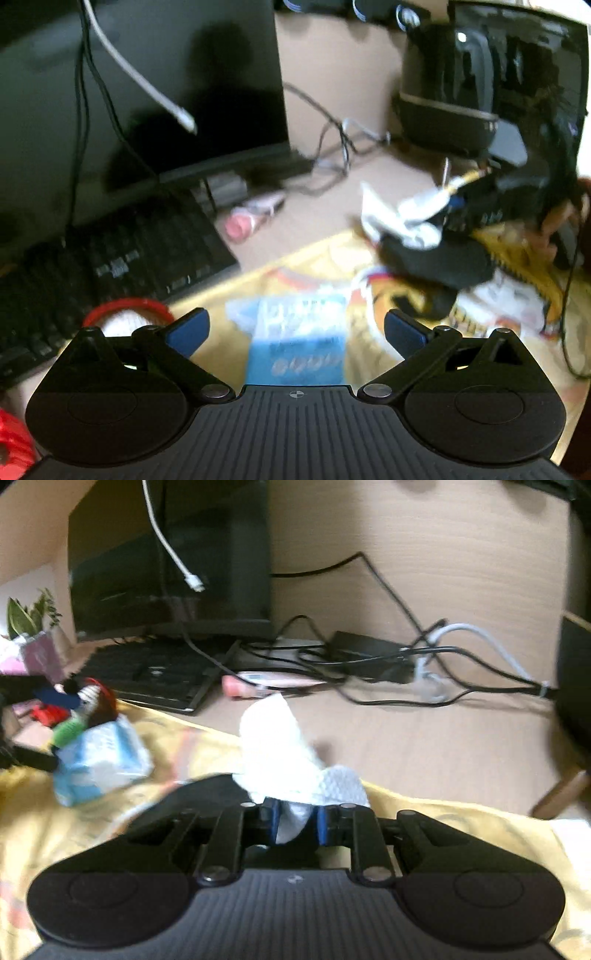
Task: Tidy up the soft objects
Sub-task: 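Wipe the black-and-blue pad with the tissue in the right gripper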
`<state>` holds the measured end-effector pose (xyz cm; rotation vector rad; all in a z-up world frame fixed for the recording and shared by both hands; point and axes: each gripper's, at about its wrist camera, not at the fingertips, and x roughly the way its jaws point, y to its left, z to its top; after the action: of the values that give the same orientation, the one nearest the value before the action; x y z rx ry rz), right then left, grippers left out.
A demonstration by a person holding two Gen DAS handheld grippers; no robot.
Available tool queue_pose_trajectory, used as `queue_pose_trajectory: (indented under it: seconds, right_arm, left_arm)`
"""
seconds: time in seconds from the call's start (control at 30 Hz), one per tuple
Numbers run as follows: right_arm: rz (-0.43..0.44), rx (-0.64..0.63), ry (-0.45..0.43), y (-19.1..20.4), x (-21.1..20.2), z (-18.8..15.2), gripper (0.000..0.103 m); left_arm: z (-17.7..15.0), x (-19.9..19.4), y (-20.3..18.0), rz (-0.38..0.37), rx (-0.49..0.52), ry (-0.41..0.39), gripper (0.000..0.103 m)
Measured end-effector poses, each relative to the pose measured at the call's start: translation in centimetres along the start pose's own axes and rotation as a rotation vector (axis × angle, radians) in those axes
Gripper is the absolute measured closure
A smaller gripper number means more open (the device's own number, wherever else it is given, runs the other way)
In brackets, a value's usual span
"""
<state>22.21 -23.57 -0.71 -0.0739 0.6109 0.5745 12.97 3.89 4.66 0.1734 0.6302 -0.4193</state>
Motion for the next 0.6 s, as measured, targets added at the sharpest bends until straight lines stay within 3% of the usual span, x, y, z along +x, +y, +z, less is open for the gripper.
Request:
queue_pose_trajectory:
  seconds: [0.17,0.3,0.4,0.5,0.6]
  right_arm:
    - [0.096,0.076,-0.076,-1.8,-0.8,-0.1,0.079]
    - [0.185,0.164,-0.145,-3.6,-3.0,0.1,0.079]
    - [0.231,0.216,-0.213,-4.6,-5.6,0.6,0.079]
    - [0.249,0.216,-0.269,-5.4,-8.5,0.8,0.079]
    - [0.192,0.168,-0.274,-5.8,-10.5,0.6,0.079]
  left_arm:
    - [2.4,0.6,-4.2,-0.094,-0.076,-0.008,0.000]
    - [3.2,2.8,-9.5,-0.142,0.073,-0.025,0.000]
    - [2.8,5.4,-13.1,-0.186,0.190,0.012,0.000]
    - [2.6,8.0,-14.9,-0.216,0.215,0.072,0.000]
    - [2.8,10.0,-15.5,-0.204,0.226,0.108,0.000]
